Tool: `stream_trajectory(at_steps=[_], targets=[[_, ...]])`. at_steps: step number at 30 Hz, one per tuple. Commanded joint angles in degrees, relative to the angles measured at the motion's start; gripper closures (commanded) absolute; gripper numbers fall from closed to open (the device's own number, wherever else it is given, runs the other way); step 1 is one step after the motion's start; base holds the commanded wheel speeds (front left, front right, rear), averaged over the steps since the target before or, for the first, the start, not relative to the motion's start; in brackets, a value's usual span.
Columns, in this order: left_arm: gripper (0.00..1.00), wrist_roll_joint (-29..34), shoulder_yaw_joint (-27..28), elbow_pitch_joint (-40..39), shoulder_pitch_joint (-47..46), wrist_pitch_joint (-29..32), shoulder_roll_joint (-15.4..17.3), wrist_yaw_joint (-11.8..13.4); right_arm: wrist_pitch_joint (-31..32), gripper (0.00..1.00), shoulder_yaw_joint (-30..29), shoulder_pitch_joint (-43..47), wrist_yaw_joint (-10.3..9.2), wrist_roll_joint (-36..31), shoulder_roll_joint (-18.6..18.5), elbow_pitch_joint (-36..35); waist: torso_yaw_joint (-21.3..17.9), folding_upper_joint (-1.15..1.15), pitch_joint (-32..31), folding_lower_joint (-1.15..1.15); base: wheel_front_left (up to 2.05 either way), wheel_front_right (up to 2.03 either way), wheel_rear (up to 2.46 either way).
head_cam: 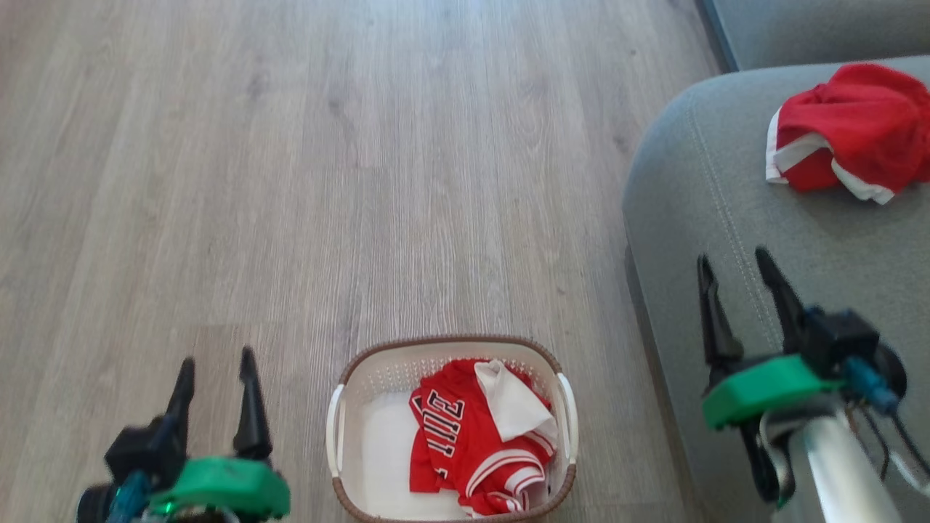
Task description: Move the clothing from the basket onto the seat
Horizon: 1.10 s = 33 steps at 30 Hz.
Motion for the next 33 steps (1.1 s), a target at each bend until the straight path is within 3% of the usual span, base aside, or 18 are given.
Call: stream_trajectory(at_steps=[1, 14, 33], targets=[[0.00, 0.7, 2.9, -2.4, -0.7, -0.7, -0.2, -0.3, -0.3, 0.00, 1.7, -0.7, -0.02, 0.4, 0.6, -2.5, 0.0, -0.01, -0.6, 0.01, 0.00, 0.00, 0.00], [0.00, 3.9, 6.1, -2.9, 4.0, -0.7, -3.2, -3.3, -0.3, 0.00, 3.0, 5.8, -0.02, 0.9, 0.6, -5.4, 0.1, -0.01, -2.8, 0.01, 0.00, 0.00, 0.00], [0.00, 5.5, 7.9, -1.3, 5.1, -0.7, -4.7, -5.5, -0.3, 0.00, 2.9, 6.9, -0.02, 1.4, 0.6, -4.9, 0.3, -0.01, -4.2, 0.01, 0.00, 0.00, 0.00]])
